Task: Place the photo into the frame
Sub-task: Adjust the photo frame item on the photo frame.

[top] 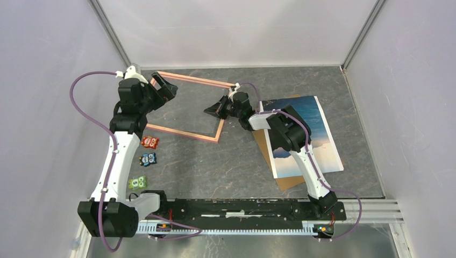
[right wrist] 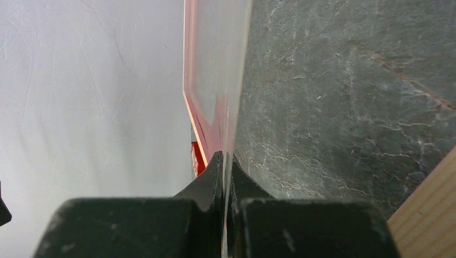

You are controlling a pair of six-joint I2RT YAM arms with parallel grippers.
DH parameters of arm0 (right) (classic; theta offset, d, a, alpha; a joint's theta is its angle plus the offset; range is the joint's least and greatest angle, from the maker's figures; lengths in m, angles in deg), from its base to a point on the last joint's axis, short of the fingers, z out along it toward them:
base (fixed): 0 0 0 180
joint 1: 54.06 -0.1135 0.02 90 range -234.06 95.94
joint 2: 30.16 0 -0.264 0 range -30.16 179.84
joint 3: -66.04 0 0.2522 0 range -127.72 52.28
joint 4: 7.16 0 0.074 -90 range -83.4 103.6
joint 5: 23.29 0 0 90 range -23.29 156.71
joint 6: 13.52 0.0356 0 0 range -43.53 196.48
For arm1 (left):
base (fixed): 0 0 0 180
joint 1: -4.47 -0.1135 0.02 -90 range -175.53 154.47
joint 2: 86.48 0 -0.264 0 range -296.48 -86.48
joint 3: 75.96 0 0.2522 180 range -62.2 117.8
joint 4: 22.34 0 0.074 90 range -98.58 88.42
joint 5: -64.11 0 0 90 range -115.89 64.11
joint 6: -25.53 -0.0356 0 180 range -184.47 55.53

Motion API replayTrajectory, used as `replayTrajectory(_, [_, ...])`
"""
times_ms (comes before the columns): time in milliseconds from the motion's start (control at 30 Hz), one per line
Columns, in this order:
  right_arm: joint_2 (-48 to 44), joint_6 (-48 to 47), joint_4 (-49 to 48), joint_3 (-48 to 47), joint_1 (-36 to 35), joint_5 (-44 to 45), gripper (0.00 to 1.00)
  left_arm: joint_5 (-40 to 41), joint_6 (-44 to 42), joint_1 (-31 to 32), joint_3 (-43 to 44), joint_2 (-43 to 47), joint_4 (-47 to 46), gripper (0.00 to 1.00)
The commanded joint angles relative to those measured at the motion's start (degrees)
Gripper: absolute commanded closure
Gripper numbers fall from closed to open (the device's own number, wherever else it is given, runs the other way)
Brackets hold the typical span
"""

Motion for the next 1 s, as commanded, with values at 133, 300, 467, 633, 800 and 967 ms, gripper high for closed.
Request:
replayTrajectory(133, [-0.7,-0.7,-2.6,0.4,0.5,-1.8,1.0,-0.6,2.0,0.1,0.0,-0.3,-2.9,0.0])
replayTrajectory(300, [-0.3,-0.6,-2.8,0.2,0.5,-2.0,1.0,-0.5,2.0,0.1,0.0,-0.2,-2.9,0.0])
replayTrajectory(467, [-0.4,-0.8,-2.6,0.4,0.7,-2.0,1.0,-0.7,2.0,0.1,0.0,-0.2,-2.9,0.0])
replayTrajectory(633, [-0.7,-0.9,-2.7,0.9,0.7,-1.8,1.0,-0.7,2.0,0.1,0.0,-0.2,-2.9,0.0])
replayTrajectory(800, [-0.9,-0.9,-3.2,1.8,0.7,-1.5,1.0,-0.7,2.0,0.1,0.0,-0.3,-2.9,0.0])
replayTrajectory(967, [-0.7,-0.8,-3.3,1.6,0.7,-1.5,1.0,-0.8,2.1,0.1,0.0,-0.1,-2.9,0.0])
